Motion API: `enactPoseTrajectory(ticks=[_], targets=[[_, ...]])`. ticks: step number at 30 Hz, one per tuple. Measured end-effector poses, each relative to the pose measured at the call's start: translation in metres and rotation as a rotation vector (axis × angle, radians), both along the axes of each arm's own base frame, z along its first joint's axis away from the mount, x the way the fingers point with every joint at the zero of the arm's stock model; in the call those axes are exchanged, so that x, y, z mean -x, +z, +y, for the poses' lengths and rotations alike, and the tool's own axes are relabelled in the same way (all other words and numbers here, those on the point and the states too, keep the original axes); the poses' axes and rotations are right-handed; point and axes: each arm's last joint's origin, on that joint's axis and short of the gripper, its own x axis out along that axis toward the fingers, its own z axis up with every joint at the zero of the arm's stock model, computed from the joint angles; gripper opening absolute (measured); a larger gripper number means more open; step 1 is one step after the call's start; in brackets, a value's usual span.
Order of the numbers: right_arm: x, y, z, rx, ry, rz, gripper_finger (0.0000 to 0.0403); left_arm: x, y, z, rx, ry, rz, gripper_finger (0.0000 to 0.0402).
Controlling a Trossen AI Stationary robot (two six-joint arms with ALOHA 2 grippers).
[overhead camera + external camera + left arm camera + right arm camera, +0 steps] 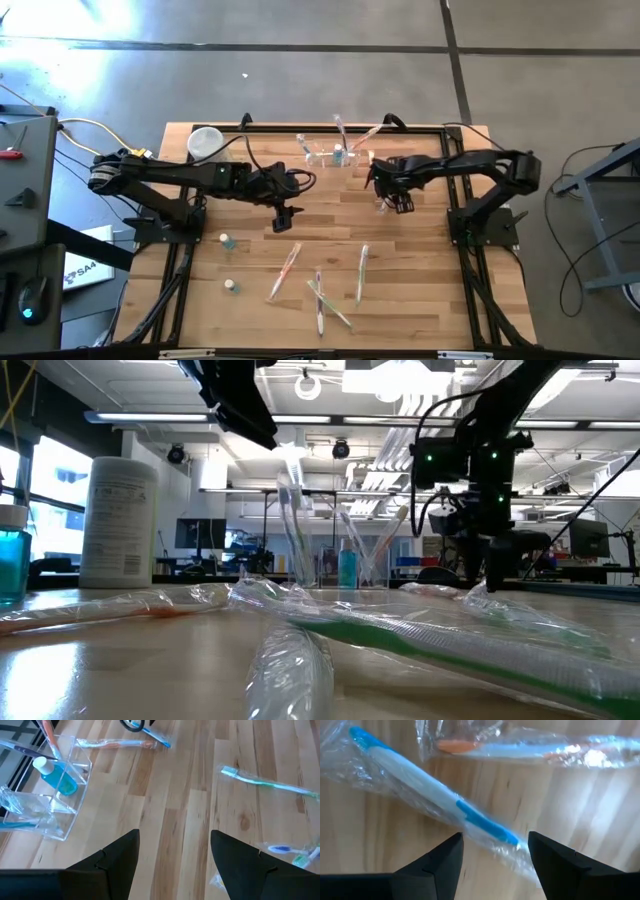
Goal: Pick & Place toothbrushing station
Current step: Put the blue toothbrush into the transparent organizer
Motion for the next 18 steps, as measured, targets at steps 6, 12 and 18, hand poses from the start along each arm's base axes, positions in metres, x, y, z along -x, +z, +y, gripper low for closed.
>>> enactPoseTrajectory(ticks=[6, 12, 18], targets=[[-0.007, -0.011, -0.002, -0.003, 0.085, 0.023, 0.0216, 0.000, 0.000, 0.000, 0.000, 0.000, 0.006, 0.0242], [-0.008, -0.020, -0.002, -0.060, 0.105, 0.052, 0.0209, 0.001, -0.001, -0.001, 0.018, -0.019, 0.012, 0.0242], [-0.006, -0.021, 0.000, -0.126, 0.062, 0.039, 0.0157, 0.001, -0.001, -0.001, 0.031, -0.033, 0.011, 0.0242]])
